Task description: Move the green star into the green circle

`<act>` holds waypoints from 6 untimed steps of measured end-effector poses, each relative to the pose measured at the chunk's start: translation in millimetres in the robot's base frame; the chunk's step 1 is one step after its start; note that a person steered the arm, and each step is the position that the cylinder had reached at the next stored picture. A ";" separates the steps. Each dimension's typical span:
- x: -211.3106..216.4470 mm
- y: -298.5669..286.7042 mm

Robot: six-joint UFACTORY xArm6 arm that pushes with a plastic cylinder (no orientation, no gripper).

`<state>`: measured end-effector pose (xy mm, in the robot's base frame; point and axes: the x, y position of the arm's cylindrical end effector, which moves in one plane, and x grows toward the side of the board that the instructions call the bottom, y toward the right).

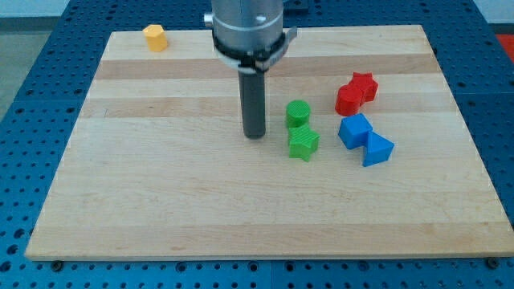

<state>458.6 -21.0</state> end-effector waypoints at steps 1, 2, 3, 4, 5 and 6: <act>42.6 0.5; 62.0 23.0; 58.0 46.4; 43.1 63.0; 23.6 72.2; 10.0 83.0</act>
<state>468.6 62.0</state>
